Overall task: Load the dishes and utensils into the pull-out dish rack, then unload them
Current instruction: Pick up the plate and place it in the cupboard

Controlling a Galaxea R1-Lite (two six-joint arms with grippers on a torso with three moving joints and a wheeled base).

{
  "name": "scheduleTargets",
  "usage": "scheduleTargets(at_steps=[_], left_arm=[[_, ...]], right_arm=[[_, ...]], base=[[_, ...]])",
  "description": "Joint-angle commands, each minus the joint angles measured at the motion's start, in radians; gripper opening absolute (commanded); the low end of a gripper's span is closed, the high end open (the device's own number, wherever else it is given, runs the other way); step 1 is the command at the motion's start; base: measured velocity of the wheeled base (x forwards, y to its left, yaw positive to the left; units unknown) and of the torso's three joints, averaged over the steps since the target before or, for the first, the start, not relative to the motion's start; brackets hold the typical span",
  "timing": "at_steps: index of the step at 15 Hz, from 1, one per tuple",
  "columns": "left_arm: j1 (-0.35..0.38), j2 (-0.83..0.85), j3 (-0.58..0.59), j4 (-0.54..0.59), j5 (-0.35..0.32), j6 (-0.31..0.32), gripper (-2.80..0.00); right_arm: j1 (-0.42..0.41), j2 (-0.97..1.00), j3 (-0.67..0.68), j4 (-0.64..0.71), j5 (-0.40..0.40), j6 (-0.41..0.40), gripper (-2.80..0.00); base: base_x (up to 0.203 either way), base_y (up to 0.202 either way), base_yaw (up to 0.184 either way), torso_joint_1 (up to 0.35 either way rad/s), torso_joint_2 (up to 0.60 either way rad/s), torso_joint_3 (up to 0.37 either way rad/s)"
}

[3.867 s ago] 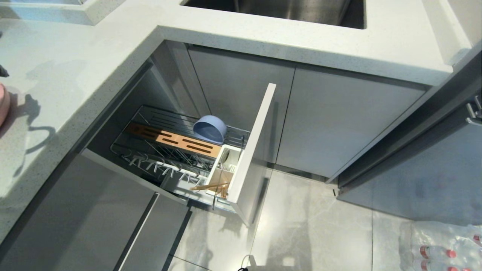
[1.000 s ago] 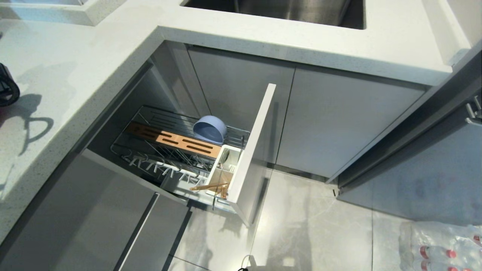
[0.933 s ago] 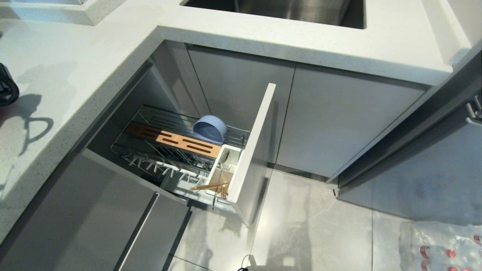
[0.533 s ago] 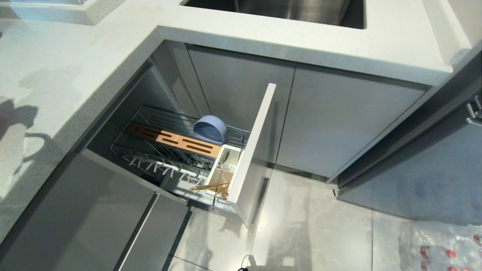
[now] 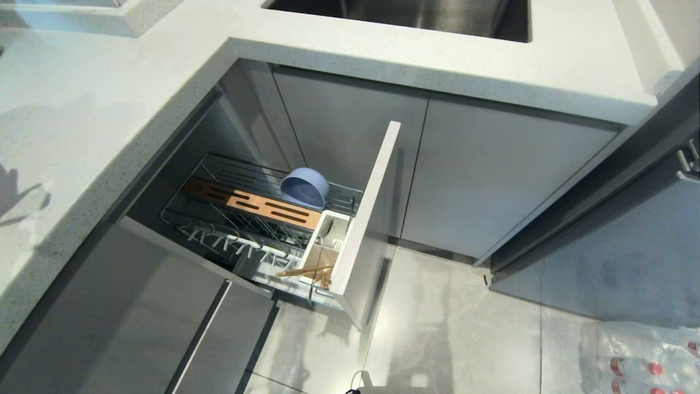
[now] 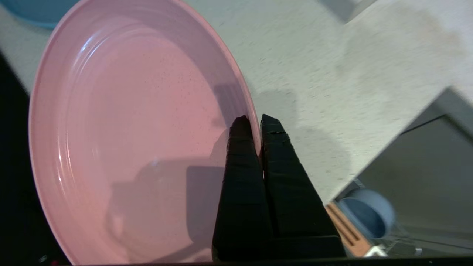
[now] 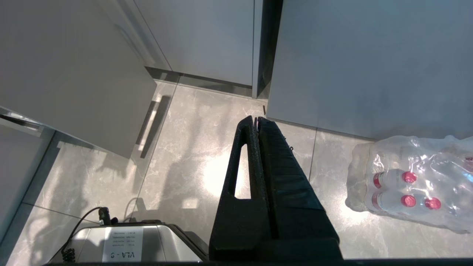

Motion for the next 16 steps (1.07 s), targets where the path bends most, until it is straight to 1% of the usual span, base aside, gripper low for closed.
scheduleTargets(at_steps=[1, 2, 4, 5, 7, 8, 9, 10, 13, 15, 16], left_arm=[[-0.017, -0.079, 0.037, -0.038, -0.008, -0.009, -2.80], [-0.036, -0.099, 0.060, -0.060, -0.011, -0.011, -2.80], [-0.099, -0.132, 0.099, -0.108, -0.017, -0.018, -2.80], [-0.132, -0.143, 0.111, -0.129, -0.032, -0.034, -2.80], [-0.212, -0.166, 0.130, -0.181, -0.085, -0.099, -2.80], [-0.261, -0.179, 0.144, -0.208, -0.103, -0.120, -2.80], [-0.316, -0.195, 0.170, -0.236, -0.113, -0.128, -2.80], [-0.370, -0.209, 0.215, -0.280, -0.128, -0.132, -2.80], [-0.405, -0.228, 0.331, -0.430, -0.174, -0.138, -2.80], [-0.467, -0.244, 0.406, -0.549, -0.181, -0.141, -2.80], [-0.514, -0.256, 0.462, -0.627, -0.182, -0.140, -2.80]], right_arm=[[-0.001, 0.002, 0.000, -0.001, 0.000, 0.000, -2.80], [-0.001, 0.000, 0.000, -0.001, 0.000, 0.000, -2.80], [0.000, 0.000, 0.000, -0.001, 0.000, 0.000, -2.80], [-0.001, 0.001, 0.000, -0.001, 0.000, 0.000, -2.80], [0.000, 0.001, 0.000, -0.001, 0.000, 0.000, -2.80], [0.000, 0.001, 0.000, -0.001, 0.000, 0.000, -2.80], [0.001, 0.000, 0.000, -0.001, 0.000, 0.000, -2.80], [0.001, 0.000, 0.000, -0.001, 0.000, 0.000, -2.80], [0.001, 0.000, 0.000, -0.001, 0.000, 0.000, -2.80], [0.000, 0.001, 0.000, -0.001, 0.000, 0.000, -2.80], [0.001, 0.000, 0.000, 0.001, 0.000, 0.000, -2.80]], base=[[0.000, 0.000, 0.000, 0.000, 0.00, 0.000], [0.000, 0.000, 0.000, 0.000, 0.00, 0.000], [0.000, 0.000, 0.000, 0.000, 0.00, 0.000], [0.000, 0.000, 0.000, 0.000, 0.00, 0.000], [0.000, 0.000, 0.000, 0.000, 0.00, 0.000], [0.000, 0.000, 0.000, 0.000, 0.00, 0.000], [0.000, 0.000, 0.000, 0.000, 0.00, 0.000], [0.000, 0.000, 0.000, 0.000, 0.00, 0.000], [0.000, 0.000, 0.000, 0.000, 0.00, 0.000], [0.000, 0.000, 0.000, 0.000, 0.00, 0.000], [0.000, 0.000, 0.000, 0.000, 0.00, 0.000]])
